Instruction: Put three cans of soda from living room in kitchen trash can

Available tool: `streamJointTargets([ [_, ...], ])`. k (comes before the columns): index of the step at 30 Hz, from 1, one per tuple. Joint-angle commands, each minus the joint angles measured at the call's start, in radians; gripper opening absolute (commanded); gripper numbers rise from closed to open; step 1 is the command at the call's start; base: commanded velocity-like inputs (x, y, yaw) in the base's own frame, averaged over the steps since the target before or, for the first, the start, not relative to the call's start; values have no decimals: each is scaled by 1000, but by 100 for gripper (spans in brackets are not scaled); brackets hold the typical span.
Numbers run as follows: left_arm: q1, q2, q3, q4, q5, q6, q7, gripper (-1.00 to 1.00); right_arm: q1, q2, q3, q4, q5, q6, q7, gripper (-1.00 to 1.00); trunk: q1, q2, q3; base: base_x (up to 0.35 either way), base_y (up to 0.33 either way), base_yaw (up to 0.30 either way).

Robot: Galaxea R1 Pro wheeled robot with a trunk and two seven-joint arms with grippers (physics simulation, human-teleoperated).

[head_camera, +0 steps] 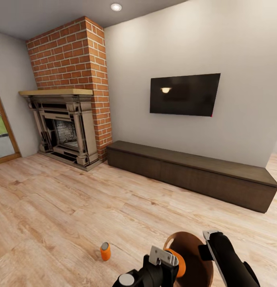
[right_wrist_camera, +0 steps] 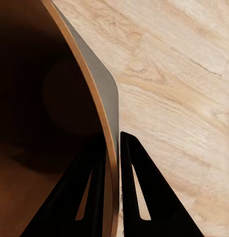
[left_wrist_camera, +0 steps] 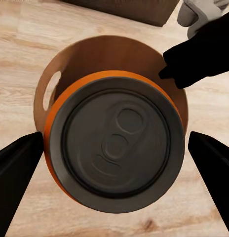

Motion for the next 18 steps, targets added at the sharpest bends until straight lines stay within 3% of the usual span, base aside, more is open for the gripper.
streamJointTargets([
  [1,-2,-1,0,0,-1,-1,2,-100,0,5,1,0,-14,0,6,-100,0,0,0,0,0,0],
  [8,-5,-4,0,8,-1,-17,2,-100,0,27,8,0,-14,0,7,-100,0,0,0,0,0,0],
  [18,-17,-10,0,101,-2,-59,2,-100,0,30,26,-1,-15,0,8,-100,0,0,0,0,0,0],
])
